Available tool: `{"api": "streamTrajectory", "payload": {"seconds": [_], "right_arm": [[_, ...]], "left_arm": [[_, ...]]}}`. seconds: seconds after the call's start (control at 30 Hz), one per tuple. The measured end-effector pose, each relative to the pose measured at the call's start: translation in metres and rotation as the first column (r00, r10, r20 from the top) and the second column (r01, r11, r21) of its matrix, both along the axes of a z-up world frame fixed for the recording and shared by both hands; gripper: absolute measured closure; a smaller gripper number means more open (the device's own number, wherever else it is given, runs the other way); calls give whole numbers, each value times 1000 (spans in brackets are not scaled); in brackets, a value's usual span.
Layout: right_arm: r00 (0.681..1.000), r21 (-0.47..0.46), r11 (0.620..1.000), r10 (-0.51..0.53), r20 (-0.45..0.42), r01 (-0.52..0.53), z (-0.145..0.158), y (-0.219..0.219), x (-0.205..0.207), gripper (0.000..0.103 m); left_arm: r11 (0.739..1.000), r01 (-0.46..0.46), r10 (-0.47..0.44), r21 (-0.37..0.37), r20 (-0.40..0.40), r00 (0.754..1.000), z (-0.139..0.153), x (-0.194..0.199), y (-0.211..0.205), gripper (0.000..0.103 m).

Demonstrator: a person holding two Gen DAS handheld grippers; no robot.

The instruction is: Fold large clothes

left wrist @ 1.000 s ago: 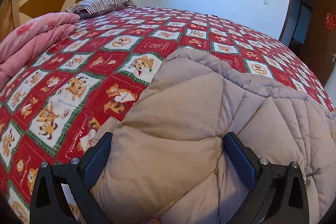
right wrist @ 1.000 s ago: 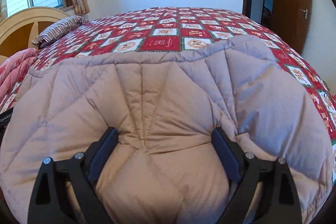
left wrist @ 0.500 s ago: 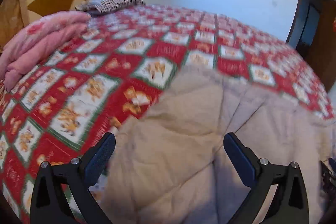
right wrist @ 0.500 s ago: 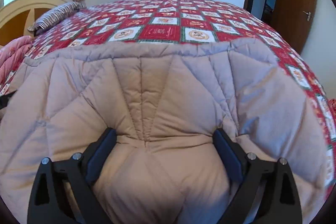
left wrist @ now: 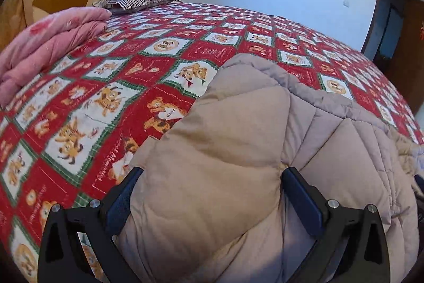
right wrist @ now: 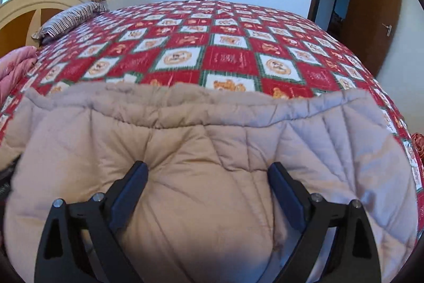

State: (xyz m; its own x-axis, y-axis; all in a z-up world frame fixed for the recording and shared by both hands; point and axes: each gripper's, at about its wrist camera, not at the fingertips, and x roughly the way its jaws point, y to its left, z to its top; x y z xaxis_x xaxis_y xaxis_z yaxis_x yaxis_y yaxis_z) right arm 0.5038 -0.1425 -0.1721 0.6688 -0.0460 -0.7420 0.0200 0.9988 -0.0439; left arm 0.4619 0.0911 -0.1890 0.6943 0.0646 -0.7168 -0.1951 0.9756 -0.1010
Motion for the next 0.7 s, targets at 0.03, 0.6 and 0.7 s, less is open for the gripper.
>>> {"api": "streamTrajectory", "payload": {"seconds": [0.03, 0.6, 0.7], "right_arm": [[1000, -7, 1000, 5, 0, -5, -3, 1, -1, 5], [996, -45, 999, -7, -92, 3, -22, 6, 14, 0], [994, -56, 998, 2, -112, -8, -22, 6, 16, 0]], "left_arm": [[1000, 0, 0, -5, -1, 1000, -1, 1, 0, 1], [998, 21, -24, -64, -47, 999, -11, 10, 2, 1], [999, 18, -19, -37, -45, 999, -11, 10, -3, 1]]}}
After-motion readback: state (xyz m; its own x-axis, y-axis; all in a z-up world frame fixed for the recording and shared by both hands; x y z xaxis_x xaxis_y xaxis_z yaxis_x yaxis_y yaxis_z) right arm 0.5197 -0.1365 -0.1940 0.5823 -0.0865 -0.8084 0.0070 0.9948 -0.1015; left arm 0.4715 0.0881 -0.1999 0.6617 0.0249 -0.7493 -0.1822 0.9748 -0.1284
